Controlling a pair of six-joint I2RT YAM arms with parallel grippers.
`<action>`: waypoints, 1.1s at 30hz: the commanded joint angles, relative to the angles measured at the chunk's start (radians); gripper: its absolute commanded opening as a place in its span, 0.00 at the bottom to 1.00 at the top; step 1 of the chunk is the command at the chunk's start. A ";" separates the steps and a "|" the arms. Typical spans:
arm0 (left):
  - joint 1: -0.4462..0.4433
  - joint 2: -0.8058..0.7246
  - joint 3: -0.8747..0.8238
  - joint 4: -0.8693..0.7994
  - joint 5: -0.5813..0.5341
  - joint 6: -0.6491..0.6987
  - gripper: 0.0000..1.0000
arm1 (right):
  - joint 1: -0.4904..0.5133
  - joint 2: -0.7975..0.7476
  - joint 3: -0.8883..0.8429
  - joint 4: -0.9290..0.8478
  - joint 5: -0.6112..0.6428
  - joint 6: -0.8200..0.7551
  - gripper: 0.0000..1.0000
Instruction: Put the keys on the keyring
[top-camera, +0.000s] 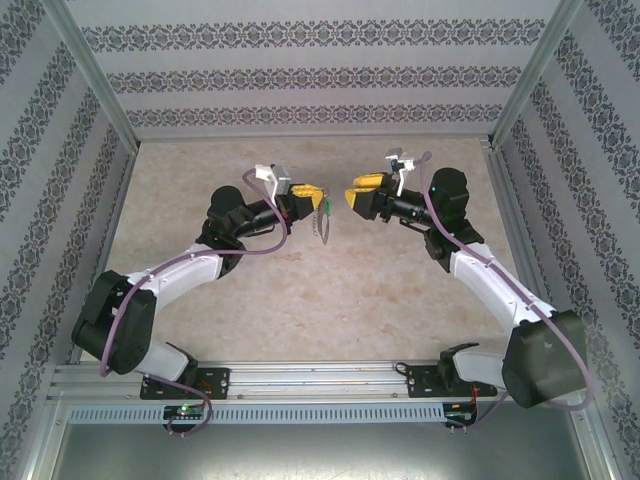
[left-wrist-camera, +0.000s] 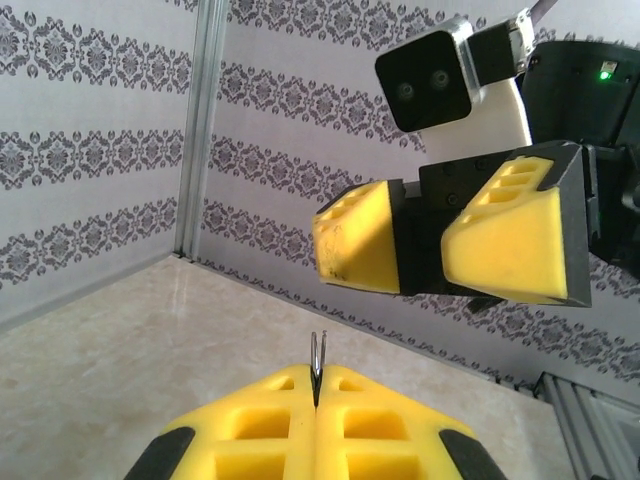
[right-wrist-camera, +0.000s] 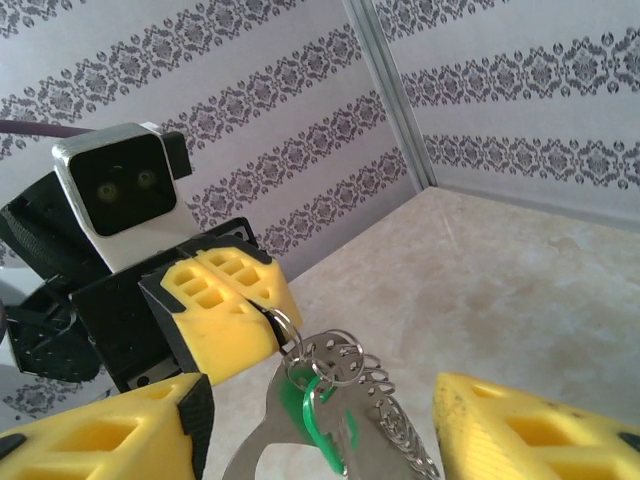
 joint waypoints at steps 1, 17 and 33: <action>0.011 0.007 0.000 0.147 0.048 -0.093 0.00 | 0.006 0.028 0.007 0.100 -0.034 0.049 0.62; 0.041 0.076 0.010 0.301 0.102 -0.266 0.00 | 0.053 0.151 0.062 0.227 -0.072 0.111 0.59; 0.042 0.084 0.021 0.312 0.112 -0.295 0.00 | 0.083 0.207 0.080 0.325 -0.114 0.162 0.48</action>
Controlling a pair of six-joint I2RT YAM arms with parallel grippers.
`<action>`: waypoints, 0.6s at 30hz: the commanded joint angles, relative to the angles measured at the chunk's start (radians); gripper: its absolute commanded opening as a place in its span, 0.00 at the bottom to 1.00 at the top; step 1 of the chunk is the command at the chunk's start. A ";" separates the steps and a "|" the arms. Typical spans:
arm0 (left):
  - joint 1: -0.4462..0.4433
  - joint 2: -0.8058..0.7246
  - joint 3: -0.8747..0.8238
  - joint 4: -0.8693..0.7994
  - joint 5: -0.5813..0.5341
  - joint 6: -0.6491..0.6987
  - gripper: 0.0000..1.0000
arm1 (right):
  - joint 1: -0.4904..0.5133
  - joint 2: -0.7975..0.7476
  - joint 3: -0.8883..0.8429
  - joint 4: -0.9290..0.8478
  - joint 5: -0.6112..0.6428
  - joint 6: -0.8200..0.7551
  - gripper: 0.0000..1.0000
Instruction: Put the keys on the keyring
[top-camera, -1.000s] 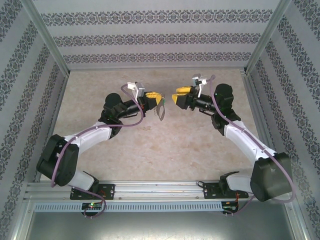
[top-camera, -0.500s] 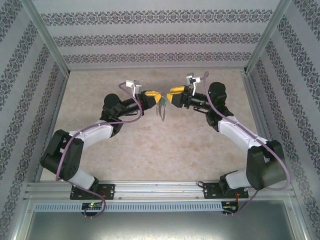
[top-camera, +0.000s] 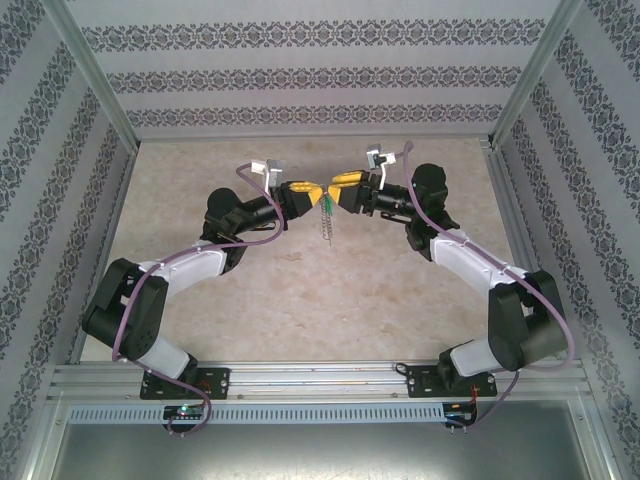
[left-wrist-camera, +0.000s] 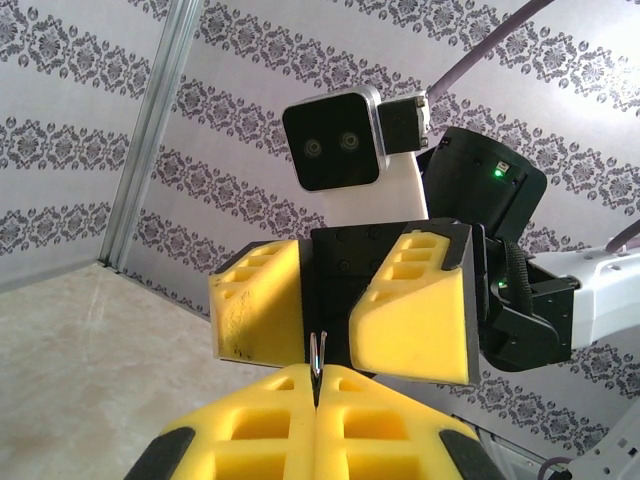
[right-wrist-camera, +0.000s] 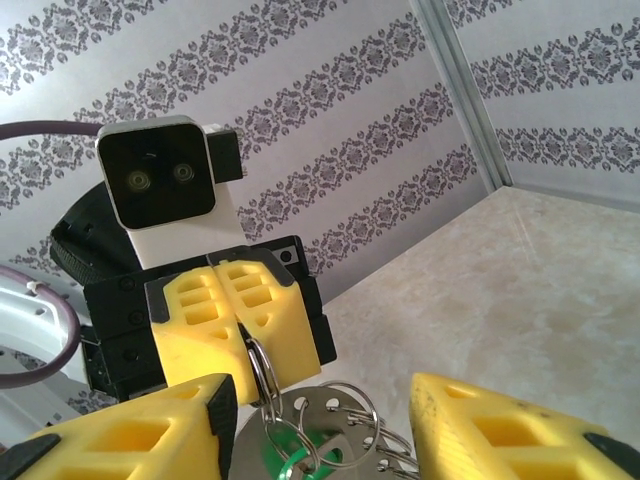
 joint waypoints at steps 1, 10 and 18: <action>0.011 0.006 0.021 0.086 0.026 -0.021 0.00 | 0.020 0.018 0.037 0.067 -0.044 0.009 0.47; 0.011 0.002 0.021 0.084 0.024 -0.020 0.00 | 0.031 0.032 0.041 0.065 -0.059 0.006 0.34; 0.010 0.003 0.028 0.082 0.019 -0.020 0.00 | 0.023 0.013 0.006 0.062 -0.068 -0.004 0.00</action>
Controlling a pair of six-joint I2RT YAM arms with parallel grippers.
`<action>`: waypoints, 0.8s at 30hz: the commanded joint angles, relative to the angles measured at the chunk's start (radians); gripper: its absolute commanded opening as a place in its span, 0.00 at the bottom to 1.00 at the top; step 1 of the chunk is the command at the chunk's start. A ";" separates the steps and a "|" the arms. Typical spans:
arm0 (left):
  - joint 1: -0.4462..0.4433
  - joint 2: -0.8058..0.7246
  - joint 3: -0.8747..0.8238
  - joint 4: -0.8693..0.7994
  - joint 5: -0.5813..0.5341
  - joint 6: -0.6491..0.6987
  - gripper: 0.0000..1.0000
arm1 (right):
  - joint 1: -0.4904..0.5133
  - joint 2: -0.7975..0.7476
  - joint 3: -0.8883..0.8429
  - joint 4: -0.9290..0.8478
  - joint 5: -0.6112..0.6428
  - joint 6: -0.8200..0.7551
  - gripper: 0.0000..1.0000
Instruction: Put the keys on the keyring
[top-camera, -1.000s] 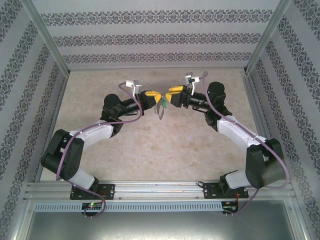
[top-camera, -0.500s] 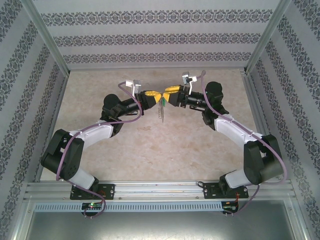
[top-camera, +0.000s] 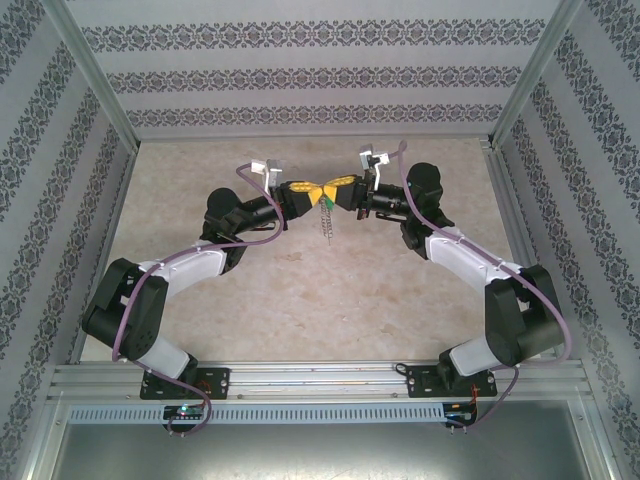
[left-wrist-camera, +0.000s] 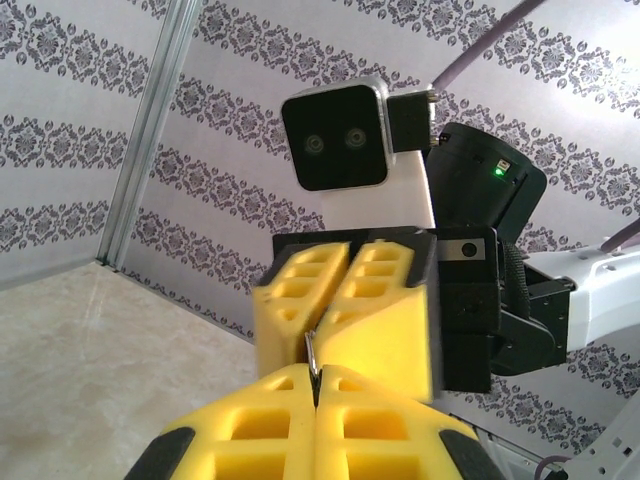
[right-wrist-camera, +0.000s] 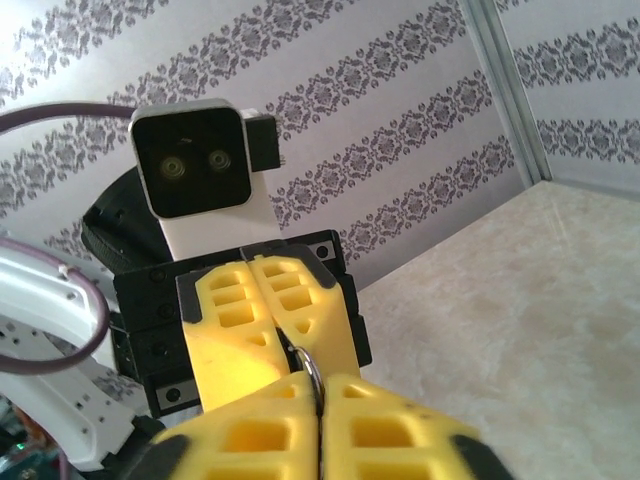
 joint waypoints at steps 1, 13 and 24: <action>0.010 0.004 0.028 0.081 0.017 -0.015 0.00 | 0.003 -0.016 -0.014 0.033 -0.022 -0.014 0.00; 0.029 -0.085 0.025 -0.122 -0.042 0.101 0.52 | -0.020 -0.108 0.039 -0.316 0.110 -0.200 0.00; 0.062 -0.145 0.127 -0.540 -0.052 0.308 0.69 | -0.020 -0.122 0.143 -0.689 0.269 -0.523 0.00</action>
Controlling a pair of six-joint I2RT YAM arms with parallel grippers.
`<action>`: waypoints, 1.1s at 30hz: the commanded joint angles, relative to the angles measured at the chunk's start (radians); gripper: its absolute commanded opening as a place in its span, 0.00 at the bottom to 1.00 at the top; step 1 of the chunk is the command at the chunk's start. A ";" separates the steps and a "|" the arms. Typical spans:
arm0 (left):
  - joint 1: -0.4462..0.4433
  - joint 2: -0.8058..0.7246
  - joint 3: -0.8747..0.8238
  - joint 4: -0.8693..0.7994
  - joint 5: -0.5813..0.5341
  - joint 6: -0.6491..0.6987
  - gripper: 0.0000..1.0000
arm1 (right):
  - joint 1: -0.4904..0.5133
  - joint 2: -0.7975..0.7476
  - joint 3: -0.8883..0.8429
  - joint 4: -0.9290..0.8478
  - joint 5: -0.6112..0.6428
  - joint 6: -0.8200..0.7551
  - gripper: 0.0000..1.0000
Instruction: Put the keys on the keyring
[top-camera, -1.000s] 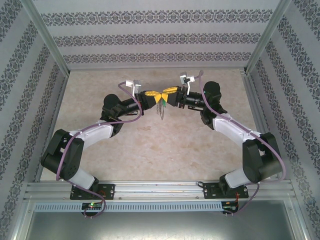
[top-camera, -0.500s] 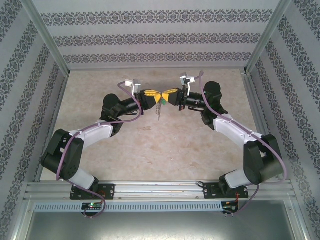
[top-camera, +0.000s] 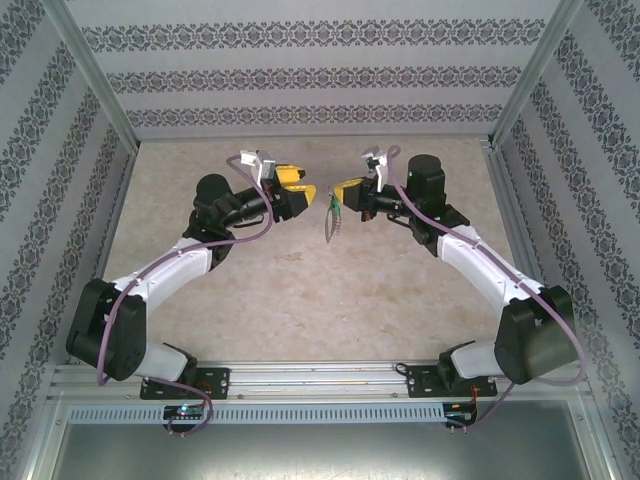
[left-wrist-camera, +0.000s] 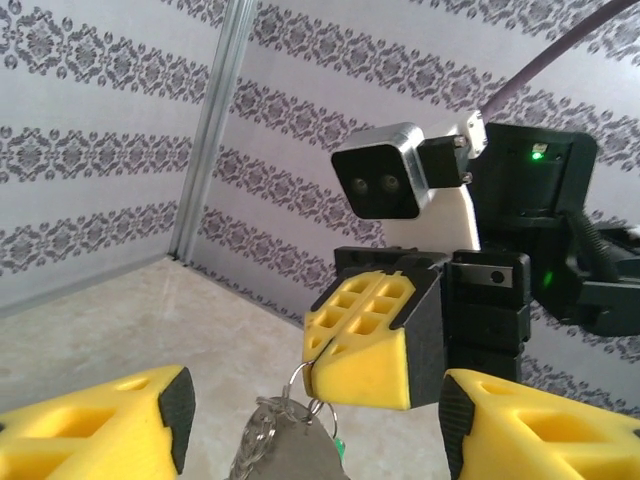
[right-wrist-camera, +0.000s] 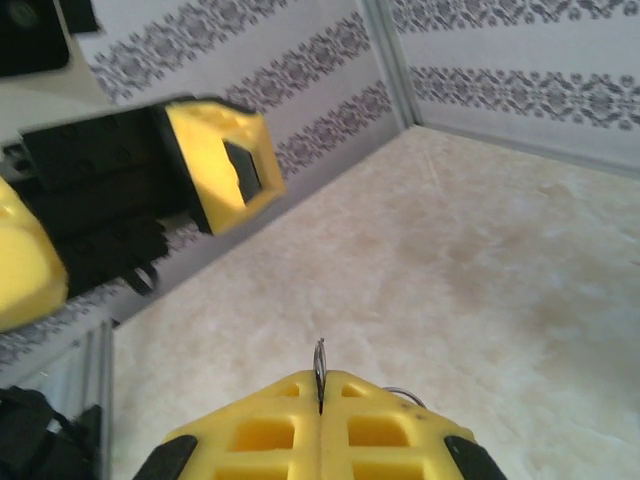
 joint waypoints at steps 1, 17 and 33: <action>0.016 -0.017 0.057 -0.195 -0.003 0.116 0.69 | -0.005 -0.014 0.061 -0.131 0.074 -0.162 0.00; 0.039 0.159 0.379 -0.746 0.160 0.401 0.64 | -0.005 0.103 0.284 -0.370 0.011 -0.351 0.00; 0.064 0.263 0.521 -0.804 0.346 0.381 0.55 | 0.000 0.112 0.290 -0.406 -0.080 -0.371 0.00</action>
